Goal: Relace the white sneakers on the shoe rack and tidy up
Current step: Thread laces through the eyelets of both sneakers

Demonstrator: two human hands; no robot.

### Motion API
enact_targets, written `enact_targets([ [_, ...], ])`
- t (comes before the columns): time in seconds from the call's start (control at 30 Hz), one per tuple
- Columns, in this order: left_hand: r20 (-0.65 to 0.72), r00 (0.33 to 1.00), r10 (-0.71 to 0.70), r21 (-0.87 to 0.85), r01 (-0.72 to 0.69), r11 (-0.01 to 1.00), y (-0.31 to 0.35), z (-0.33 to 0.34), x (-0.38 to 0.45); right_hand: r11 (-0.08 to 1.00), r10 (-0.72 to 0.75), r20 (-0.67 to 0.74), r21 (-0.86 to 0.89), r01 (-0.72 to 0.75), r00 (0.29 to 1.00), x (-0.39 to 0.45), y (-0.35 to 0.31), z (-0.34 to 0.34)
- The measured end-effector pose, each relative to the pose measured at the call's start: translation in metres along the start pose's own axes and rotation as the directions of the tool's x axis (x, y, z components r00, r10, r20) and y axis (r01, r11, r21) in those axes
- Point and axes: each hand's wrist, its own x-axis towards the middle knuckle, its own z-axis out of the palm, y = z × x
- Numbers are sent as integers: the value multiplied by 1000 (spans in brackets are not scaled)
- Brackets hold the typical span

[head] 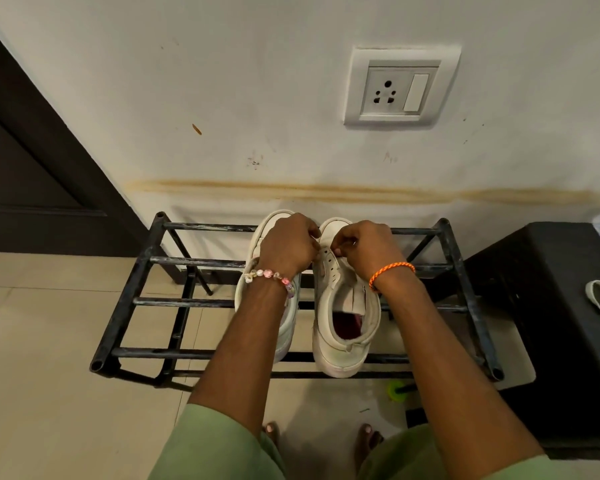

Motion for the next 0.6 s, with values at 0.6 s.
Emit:
enact_targets([
  [0.6, 26, 1000, 11, -254, -4, 967, 0, -9, -9, 735, 206, 48, 652, -187, 977, -1, 15, 14],
])
